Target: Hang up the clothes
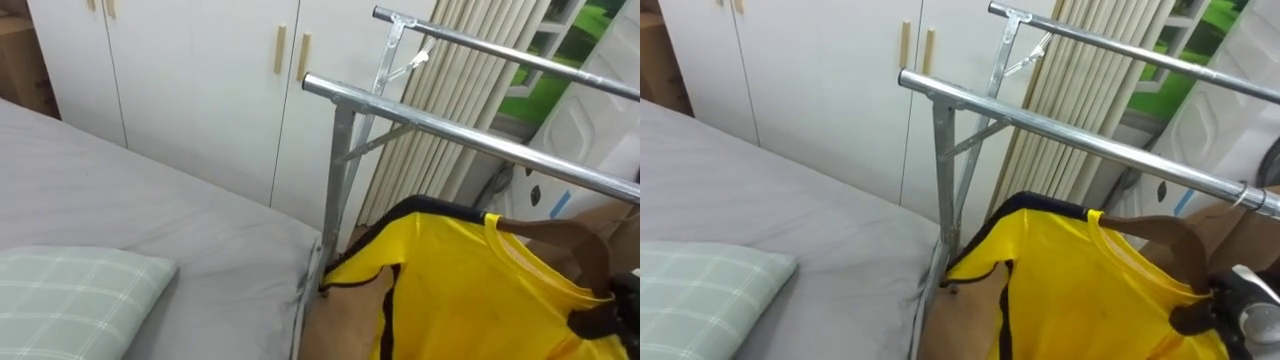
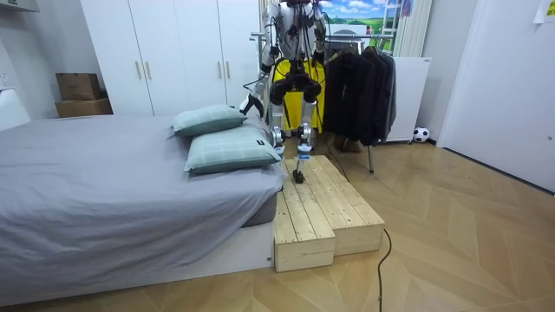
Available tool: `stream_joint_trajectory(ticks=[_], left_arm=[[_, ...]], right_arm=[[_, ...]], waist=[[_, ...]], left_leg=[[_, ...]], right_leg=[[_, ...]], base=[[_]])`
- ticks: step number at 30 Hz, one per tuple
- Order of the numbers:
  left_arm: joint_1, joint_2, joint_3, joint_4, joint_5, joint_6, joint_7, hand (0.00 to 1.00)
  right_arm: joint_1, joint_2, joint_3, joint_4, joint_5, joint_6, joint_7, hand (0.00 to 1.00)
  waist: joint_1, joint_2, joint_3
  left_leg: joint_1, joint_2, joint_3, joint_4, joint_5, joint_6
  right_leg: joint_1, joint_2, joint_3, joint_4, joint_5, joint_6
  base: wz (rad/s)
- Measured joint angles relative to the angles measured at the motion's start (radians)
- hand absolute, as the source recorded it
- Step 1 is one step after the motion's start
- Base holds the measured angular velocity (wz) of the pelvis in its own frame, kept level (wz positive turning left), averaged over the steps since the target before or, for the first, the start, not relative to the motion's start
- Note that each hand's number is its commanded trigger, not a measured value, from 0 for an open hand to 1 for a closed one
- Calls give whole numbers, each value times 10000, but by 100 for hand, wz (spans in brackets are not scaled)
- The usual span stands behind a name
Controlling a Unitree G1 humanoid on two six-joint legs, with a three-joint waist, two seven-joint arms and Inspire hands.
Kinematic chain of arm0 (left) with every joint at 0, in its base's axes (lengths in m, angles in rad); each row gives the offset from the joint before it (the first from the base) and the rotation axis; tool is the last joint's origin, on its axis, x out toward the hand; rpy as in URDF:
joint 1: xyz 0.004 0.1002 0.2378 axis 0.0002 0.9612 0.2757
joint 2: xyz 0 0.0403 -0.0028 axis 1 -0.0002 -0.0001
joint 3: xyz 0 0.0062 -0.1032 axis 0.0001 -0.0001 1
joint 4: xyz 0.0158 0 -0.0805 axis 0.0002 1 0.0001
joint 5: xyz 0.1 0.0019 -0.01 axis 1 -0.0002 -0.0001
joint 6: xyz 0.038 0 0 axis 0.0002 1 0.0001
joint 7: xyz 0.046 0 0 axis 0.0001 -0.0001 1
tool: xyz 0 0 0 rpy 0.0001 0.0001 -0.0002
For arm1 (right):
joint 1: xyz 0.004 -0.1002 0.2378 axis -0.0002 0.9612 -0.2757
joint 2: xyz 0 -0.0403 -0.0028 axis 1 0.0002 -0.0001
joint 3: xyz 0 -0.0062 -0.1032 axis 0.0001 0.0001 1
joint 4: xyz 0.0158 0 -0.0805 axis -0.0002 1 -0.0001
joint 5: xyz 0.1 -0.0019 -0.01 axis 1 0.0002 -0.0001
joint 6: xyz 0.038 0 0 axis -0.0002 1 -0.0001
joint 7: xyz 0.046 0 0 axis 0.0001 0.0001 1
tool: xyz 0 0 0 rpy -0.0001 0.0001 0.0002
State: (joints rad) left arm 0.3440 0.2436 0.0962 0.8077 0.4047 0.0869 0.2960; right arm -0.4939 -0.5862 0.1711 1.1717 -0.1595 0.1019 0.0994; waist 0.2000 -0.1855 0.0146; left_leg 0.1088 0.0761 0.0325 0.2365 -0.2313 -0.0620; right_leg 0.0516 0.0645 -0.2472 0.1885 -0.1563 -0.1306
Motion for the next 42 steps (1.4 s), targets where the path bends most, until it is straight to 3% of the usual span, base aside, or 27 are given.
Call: stream_joint_trajectory(ticks=[5,15,21,25,29,32,42], left_arm=[[3,-4,8,-1,33,-6,-60,0],[31,1,38,-8,-17,-7,-206,0],[8,-5,77,118,-38,-11,-205,0],[3,-59,87,117,-20,-10,-205,0],[91,-234,200,118,-11,-11,-182,0],[100,-297,202,118,-13,-11,-92,0],[102,-367,293,200,-36,-11,17,0]], right_arm=[[1,1,-764,-207,-45,-3,-7,0],[1,0,-851,-583,329,-52,-9,0],[1,0,-858,-631,2685,-147,-162,0],[4,3,-1324,-1098,4847,-146,-241,0],[12,29,-1563,-1699,5960,-218,-437,0],[13,29,-1562,-1729,6312,-489,-461,0],[36,127,-2022,-1767,6977,-607,-231,0]], waist=[[-35,118,-30],[-201,181,-36],[-283,197,-20],[-370,373,67],[-529,564,29],[-581,620,21],[-862,665,3]], left_leg=[[-28,5,91,3,1,1],[16,15,269,-48,4,3],[42,25,384,-163,8,-1],[-6,21,389,-142,7,1],[15,31,463,-155,8,0],[15,35,485,-156,8,0],[33,37,523,-150,9,0]], right_leg=[[-17,-15,6,16,4,-3],[-122,-14,49,31,0,5],[-175,-13,76,20,9,9],[-178,-10,103,-2,17,21],[-159,-7,100,-20,19,20],[-152,-3,93,-29,18,20],[-155,-2,126,1,18,20]], base=[[-2],[-1],[-4],[-1],[0],[0],[0]])
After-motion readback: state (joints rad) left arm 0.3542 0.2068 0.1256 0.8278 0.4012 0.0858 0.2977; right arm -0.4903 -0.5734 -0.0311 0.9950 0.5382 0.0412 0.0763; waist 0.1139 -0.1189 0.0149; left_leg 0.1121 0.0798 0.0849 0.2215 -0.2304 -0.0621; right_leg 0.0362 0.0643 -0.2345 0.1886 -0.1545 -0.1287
